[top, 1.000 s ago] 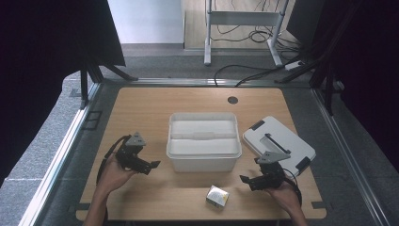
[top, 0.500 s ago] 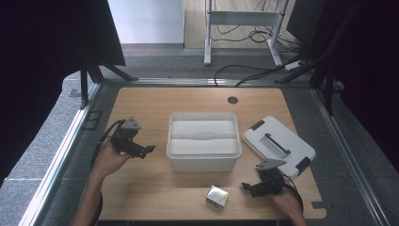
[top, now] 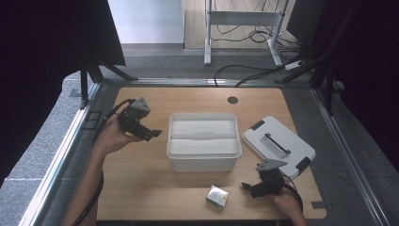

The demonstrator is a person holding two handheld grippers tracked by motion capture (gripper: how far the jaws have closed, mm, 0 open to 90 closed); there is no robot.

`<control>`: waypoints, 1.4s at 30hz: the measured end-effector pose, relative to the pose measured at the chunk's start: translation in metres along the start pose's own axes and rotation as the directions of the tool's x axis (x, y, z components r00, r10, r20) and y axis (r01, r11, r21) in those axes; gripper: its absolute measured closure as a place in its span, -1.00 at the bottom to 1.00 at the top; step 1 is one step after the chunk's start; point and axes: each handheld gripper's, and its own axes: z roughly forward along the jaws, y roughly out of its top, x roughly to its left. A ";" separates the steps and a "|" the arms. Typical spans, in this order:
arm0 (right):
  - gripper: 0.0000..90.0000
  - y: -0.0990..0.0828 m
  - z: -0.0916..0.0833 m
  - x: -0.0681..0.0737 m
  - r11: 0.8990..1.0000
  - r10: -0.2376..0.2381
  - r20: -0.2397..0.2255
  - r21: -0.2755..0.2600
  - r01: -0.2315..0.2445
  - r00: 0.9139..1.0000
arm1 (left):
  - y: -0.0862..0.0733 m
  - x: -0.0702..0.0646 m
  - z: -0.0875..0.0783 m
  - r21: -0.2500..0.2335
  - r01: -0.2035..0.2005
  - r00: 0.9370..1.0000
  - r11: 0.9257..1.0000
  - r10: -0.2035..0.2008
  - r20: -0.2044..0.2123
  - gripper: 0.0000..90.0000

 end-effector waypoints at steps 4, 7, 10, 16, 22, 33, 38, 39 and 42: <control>-1.00 0.001 0.001 0.000 1.000 0.006 0.004 -0.002 -0.006 1.000 | 0.026 -0.005 0.000 -0.007 -0.065 0.997 0.998 0.066 0.027 -0.68; -1.00 0.001 0.001 -0.001 1.000 0.006 0.004 0.000 -0.006 1.000 | 0.044 -0.012 0.003 -0.010 -0.117 0.992 0.993 0.118 0.049 -0.63; -1.00 0.001 0.001 -0.001 1.000 0.006 0.004 0.000 -0.006 1.000 | 0.060 -0.018 0.010 -0.006 -0.164 0.983 0.986 0.164 0.082 -0.56; -1.00 0.002 0.001 -0.001 1.000 0.007 0.005 0.001 -0.007 1.000 | 0.087 -0.033 0.034 0.023 -0.256 0.956 0.966 0.250 0.151 -0.40; -1.00 0.001 0.001 -0.001 1.000 0.003 0.006 0.001 -0.003 1.000 | 0.105 -0.047 0.066 0.065 -0.316 0.930 0.947 0.295 0.218 -0.20; -1.00 0.001 0.001 -0.001 1.000 0.005 0.005 0.000 -0.005 1.000 | 0.111 -0.055 0.102 0.108 -0.392 0.883 0.914 0.340 0.322 0.58; -1.00 0.001 0.001 -0.001 1.000 0.006 0.005 0.000 -0.006 1.000 | 0.109 -0.058 0.109 0.125 -0.422 0.864 0.898 0.357 0.356 0.83; -1.00 0.001 0.001 -0.001 1.000 0.006 0.005 0.000 -0.006 1.000 | 0.109 -0.058 0.109 0.125 -0.422 0.864 0.898 0.357 0.356 0.88; -1.00 0.001 0.001 -0.001 1.000 0.007 0.004 0.001 -0.007 1.000 | 0.109 -0.057 0.110 0.108 -0.444 0.845 0.889 0.376 0.381 0.97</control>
